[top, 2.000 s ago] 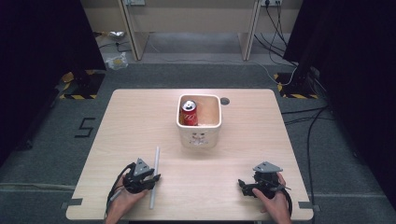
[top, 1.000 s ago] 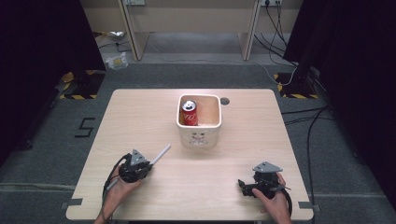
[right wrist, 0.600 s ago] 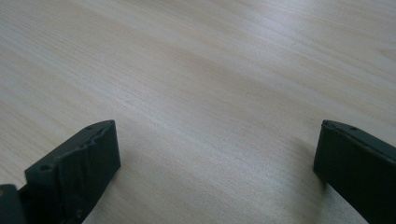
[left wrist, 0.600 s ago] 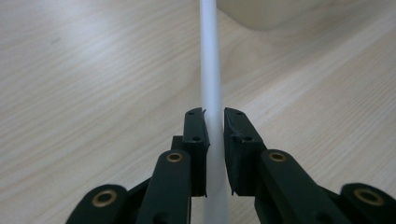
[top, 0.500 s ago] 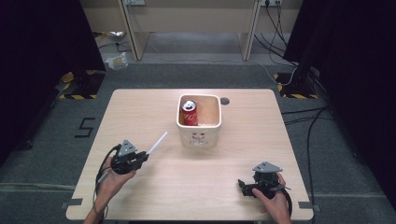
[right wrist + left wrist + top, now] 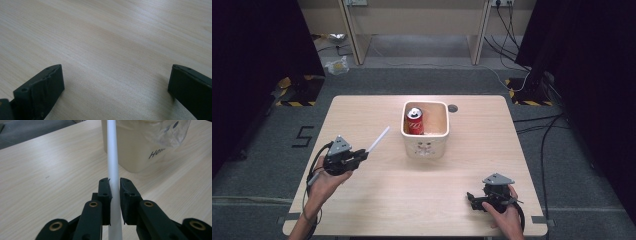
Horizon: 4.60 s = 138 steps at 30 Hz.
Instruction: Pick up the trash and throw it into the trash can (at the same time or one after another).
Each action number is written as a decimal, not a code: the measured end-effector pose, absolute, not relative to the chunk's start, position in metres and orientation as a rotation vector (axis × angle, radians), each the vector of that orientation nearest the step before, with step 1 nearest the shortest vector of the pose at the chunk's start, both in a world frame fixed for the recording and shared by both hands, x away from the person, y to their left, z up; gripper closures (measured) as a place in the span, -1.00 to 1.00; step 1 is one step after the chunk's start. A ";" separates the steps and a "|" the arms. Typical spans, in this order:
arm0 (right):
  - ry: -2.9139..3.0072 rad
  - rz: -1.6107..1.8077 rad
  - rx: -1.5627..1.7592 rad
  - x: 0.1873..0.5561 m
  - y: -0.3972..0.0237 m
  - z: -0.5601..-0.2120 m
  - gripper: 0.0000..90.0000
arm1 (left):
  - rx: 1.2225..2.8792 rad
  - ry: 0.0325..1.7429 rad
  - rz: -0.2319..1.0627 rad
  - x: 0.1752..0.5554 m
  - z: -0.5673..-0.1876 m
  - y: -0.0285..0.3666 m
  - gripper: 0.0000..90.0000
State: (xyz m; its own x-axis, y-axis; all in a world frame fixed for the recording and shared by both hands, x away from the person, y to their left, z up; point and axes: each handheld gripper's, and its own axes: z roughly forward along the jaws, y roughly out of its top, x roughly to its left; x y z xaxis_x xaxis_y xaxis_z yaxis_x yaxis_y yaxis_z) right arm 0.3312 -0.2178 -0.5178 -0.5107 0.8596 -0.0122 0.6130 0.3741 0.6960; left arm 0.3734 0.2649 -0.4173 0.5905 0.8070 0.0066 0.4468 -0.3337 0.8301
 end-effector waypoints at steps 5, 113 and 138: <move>2.267 0.908 1.282 0.331 -0.218 -0.518 -0.99 | 1.970 0.970 0.544 0.376 -0.402 0.263 0.76; 2.272 0.915 1.273 0.331 -0.217 -0.518 -0.99 | 2.122 0.850 0.381 0.477 -0.342 0.124 0.22; 2.273 0.913 1.273 0.331 -0.218 -0.518 -0.99 | 1.991 0.910 0.399 0.448 -0.333 0.164 -0.62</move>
State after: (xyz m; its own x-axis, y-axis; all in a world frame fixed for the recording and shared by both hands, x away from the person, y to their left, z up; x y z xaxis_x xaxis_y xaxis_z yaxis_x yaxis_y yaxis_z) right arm 0.3313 -0.2175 -0.5180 -0.5180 0.8553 -0.0123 0.6091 0.3789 0.6967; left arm 0.4482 0.1643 -0.3333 0.6791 0.7310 -0.0667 0.4466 -0.3393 0.8279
